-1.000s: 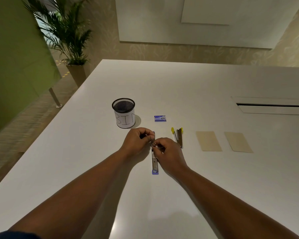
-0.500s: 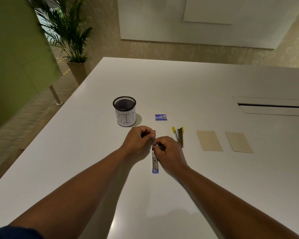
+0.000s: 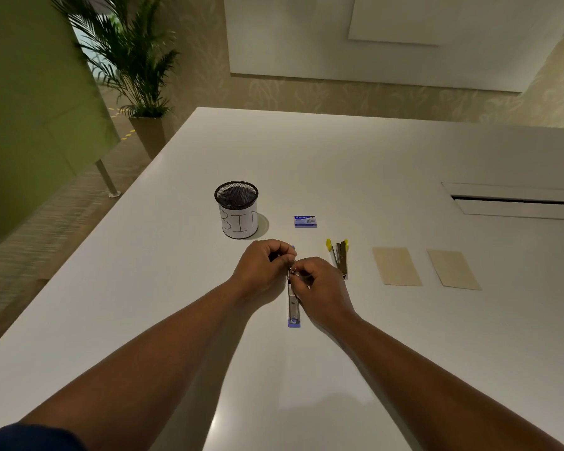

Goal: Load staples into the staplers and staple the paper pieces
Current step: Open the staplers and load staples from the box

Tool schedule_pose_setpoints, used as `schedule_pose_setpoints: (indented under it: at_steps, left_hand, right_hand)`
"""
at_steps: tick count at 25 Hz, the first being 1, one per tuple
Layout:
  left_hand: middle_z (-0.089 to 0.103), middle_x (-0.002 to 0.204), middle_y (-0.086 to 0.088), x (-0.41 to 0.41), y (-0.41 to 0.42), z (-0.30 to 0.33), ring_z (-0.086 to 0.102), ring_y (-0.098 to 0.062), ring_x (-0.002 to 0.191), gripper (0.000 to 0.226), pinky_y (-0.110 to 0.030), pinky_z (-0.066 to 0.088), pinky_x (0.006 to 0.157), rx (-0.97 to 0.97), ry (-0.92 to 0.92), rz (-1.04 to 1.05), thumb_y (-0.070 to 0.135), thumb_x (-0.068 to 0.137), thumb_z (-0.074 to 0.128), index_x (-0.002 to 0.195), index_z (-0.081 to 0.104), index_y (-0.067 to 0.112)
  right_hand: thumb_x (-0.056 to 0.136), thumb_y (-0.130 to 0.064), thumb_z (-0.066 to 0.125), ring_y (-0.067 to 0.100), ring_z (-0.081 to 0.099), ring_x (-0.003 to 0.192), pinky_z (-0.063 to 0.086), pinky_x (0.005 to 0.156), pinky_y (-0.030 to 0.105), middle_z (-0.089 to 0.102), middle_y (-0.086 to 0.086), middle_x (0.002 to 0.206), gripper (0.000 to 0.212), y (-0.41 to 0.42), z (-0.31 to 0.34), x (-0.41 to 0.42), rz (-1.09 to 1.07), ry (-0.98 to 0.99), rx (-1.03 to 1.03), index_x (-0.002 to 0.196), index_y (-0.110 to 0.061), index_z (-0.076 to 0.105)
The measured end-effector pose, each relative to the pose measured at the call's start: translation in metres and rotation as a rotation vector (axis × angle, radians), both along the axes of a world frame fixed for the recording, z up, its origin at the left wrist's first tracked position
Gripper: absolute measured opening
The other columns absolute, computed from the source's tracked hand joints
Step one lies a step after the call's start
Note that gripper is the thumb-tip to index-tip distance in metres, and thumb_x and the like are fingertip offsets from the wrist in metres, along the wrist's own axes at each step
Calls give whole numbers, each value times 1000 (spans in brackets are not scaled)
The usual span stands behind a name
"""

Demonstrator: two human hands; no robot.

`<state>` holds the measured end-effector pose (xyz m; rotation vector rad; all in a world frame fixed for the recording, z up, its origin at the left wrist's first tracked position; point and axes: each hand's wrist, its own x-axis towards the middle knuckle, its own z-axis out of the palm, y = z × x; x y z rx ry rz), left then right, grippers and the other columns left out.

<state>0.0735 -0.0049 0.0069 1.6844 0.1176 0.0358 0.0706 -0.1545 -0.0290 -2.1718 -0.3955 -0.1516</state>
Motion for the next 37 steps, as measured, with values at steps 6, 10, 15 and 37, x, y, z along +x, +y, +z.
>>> schedule_pose_setpoints:
  at_steps: [6, 10, 15, 37]
  left_hand:
    - [64, 89, -20, 6, 0, -9, 69, -2, 80, 11, -12, 54, 75, -59, -18, 1, -19, 92, 55, 98, 63, -24]
    - [65, 84, -16, 8, 1, -16, 68, -5, 82, 11, -14, 53, 76, -7, -14, 8, -19, 91, 56, 94, 66, -20]
    - [70, 90, -6, 7, 3, -16, 65, 7, 75, 9, -7, 47, 68, 263, -85, 23, -6, 88, 68, 91, 75, -2]
    - [77, 88, 5, 44, 16, -9, 71, -15, 87, 8, -36, 57, 82, 434, 85, 38, 18, 85, 72, 85, 80, 16]
  right_hand:
    - [91, -15, 68, 6, 63, 84, 56, 76, 29, 63, -17, 91, 14, 0, 0, -1, 3, 2, -2, 98, -26, 73]
    - [91, -15, 68, 5, 62, 83, 54, 75, 26, 64, -15, 92, 14, 0, 2, -1, 1, 1, 0, 100, -25, 74]
    - [91, -15, 69, 6, 63, 84, 54, 75, 25, 64, -13, 93, 14, 0, 2, -2, 1, -7, 2, 102, -22, 75]
    - [91, -14, 66, 9, 64, 86, 59, 82, 36, 63, -18, 90, 18, 1, 4, -3, 13, 16, 19, 94, -32, 66]
